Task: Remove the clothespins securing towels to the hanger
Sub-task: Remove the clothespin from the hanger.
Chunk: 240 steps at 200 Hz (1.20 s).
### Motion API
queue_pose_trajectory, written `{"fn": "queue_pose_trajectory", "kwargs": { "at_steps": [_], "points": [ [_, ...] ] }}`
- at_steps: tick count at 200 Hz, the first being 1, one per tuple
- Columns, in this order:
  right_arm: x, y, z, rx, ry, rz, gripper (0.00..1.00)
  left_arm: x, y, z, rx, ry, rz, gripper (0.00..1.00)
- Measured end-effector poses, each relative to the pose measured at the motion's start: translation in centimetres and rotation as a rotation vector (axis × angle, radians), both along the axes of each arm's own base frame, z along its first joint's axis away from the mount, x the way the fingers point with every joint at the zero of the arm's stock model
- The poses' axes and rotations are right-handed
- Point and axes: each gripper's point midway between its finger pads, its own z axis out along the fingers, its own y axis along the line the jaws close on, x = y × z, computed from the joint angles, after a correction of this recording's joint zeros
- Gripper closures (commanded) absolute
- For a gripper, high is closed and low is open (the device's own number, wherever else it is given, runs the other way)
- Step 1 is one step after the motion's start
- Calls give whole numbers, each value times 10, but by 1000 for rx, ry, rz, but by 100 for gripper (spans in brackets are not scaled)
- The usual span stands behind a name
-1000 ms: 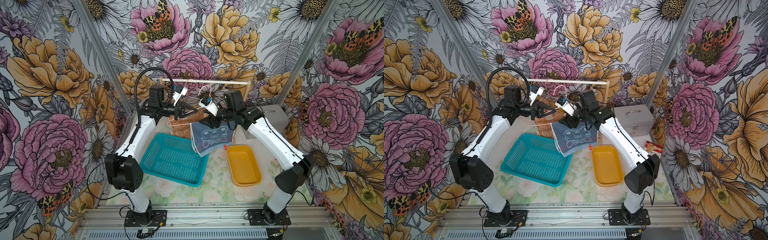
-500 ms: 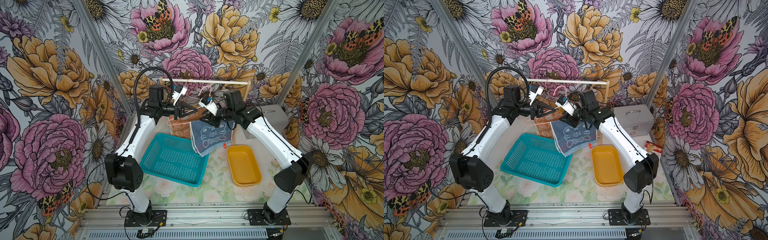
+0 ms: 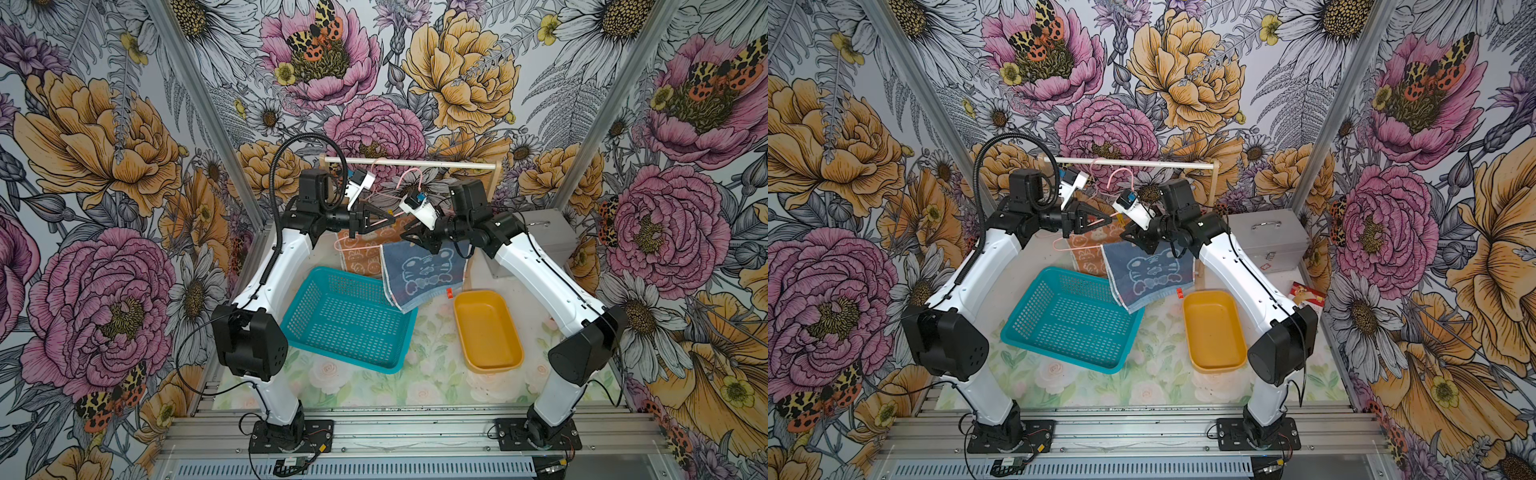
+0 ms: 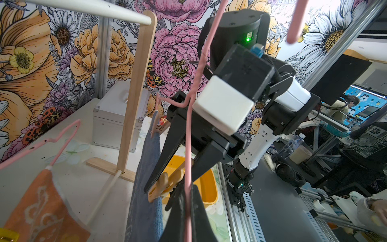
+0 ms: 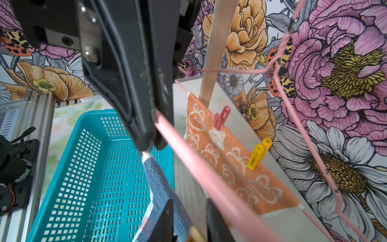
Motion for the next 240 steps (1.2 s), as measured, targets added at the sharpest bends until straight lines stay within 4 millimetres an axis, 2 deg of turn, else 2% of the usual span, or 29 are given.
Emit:
{"fn": "queue_pose_trajectory", "kwargs": {
  "at_steps": [21,40,57,112,179,240],
  "points": [
    [-1,0,0,8,9,4,70,2,-1,-1,-2,15,-6,100],
    [-1,1,0,13,17,10,57,3,-1,-2,-4,19,-13,100],
    [-4,3,0,23,25,27,50,5,-2,-6,-6,30,-21,100],
    [-8,5,2,36,28,56,50,4,-1,-4,-18,38,-43,100],
    [-10,8,2,45,16,99,56,4,0,0,-33,35,-68,100],
    [3,18,-32,15,64,123,58,12,-4,-11,-42,77,-105,100]
  ]
}}
